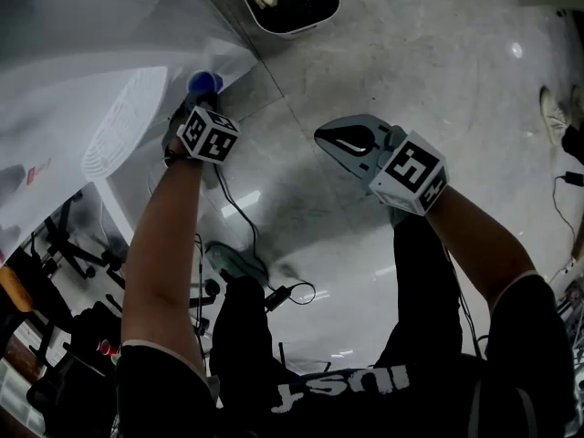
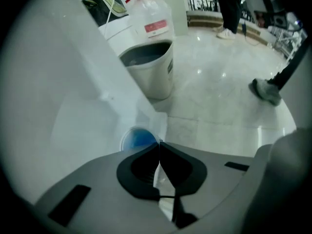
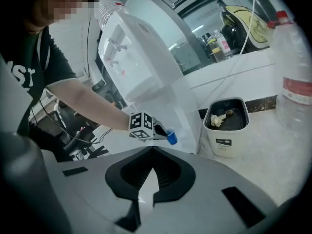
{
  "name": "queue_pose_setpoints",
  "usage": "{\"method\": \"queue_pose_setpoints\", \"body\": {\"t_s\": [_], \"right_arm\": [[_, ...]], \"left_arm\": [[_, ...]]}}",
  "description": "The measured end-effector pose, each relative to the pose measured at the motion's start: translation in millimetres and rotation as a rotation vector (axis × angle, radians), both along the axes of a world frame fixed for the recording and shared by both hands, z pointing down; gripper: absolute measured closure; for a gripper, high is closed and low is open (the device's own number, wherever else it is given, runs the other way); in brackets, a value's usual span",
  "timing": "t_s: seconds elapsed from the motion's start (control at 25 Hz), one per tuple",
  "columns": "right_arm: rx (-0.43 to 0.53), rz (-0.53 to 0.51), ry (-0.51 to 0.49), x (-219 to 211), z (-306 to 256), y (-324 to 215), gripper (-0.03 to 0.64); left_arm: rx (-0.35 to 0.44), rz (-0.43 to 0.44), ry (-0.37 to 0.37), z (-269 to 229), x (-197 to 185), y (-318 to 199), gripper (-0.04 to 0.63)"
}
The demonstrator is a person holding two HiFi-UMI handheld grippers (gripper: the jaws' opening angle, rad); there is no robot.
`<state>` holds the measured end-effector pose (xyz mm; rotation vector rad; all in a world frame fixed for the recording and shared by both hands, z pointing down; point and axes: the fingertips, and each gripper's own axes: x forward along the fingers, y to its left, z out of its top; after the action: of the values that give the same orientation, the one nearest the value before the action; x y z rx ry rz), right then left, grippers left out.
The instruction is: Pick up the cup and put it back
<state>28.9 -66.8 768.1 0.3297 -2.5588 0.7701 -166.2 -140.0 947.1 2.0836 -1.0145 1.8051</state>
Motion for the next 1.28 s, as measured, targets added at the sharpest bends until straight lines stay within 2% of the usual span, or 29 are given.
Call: {"method": "queue_pose_setpoints", "body": {"t_s": [0.08,0.2,0.36,0.52,0.72,1.0,1.12,1.28], "right_arm": [[-0.028,0.007,0.006,-1,-22,17,0.583],[-0.027,0.005,0.003,-8,-75,34,0.583],[-0.017,0.001,-0.002,-15,-166,55,0.583],[-0.022,0.010,-0.011,-26,-267,82,0.583],[0.074,-0.046,-0.041,-55,-393,86,0.583],[0.172,-0.108,-0.087,-101,-556,114,0.583],[0.222,-0.130,-0.120,-116,-619,117,0.584],[0.290,-0.171,-0.175,-135,-694,120,0.584]], "left_arm": [[-0.048,0.014,0.093,-29,36,42,0.580],[-0.095,0.069,0.156,-81,68,99,0.580],[-0.099,0.105,0.215,-171,88,154,0.580],[-0.087,0.091,0.264,-289,85,198,0.580],[0.011,0.058,0.318,-436,68,199,0.580],[0.130,0.079,0.362,-625,26,228,0.580],[0.209,0.091,0.354,-702,4,232,0.580],[0.330,0.061,0.359,-798,-31,238,0.580]]}}
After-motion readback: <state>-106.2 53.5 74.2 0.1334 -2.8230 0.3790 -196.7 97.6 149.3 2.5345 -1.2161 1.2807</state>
